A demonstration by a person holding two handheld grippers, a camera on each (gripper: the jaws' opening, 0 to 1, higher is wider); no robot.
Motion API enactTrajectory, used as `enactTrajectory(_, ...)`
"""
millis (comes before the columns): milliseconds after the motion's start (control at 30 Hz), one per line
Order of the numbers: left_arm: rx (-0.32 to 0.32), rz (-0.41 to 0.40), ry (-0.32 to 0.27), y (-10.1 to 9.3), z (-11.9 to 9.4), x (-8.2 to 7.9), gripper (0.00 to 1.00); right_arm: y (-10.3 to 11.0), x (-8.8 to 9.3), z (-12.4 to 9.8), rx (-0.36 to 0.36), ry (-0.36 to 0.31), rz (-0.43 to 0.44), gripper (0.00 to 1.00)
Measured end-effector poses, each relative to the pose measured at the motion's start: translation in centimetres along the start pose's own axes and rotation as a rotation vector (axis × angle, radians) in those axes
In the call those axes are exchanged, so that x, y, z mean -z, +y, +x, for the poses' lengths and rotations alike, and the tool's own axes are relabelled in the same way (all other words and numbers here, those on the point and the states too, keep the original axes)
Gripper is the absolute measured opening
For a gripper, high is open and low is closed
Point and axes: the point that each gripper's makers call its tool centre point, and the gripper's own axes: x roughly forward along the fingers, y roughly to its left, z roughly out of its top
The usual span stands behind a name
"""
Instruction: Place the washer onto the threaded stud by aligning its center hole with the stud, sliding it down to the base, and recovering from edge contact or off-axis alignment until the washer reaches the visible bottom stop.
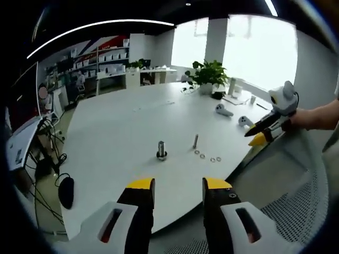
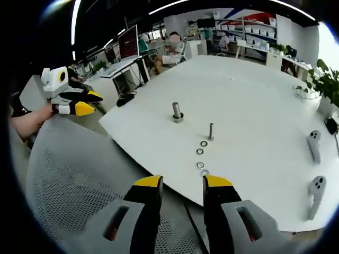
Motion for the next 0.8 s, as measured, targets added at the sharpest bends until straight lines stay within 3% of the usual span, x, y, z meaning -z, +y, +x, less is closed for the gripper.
enactTrajectory(100,-0.004,0.001,0.001,0.1,0.0,0.1,0.34,0.1,0.2,0.4,-0.023,0.028,-0.001,0.32)
enactTrajectory(200,-0.009,0.013,0.005,0.1,-0.1,0.2,0.33,0.4,0.7,1.2,-0.075,0.103,-0.06,0.32)
enactTrajectory(300,-0.018,0.006,0.022,0.4,0.0,0.6,0.33,-0.6,0.8,2.4,-0.067,0.154,-0.147,0.31)
enactTrajectory(600,-0.012,0.009,0.036,0.3,0.1,0.8,0.31,-3.9,2.5,7.3,-0.077,0.31,-0.204,0.28)
enactTrajectory(700,-0.017,0.0,0.033,0.5,0.1,0.7,0.31,-3.8,2.0,8.3,-0.081,0.278,-0.243,0.23)
enactTrajectory(800,-0.016,-0.001,0.032,0.5,0.0,0.7,0.31,-4.0,2.7,9.2,-0.08,0.309,-0.215,0.23)
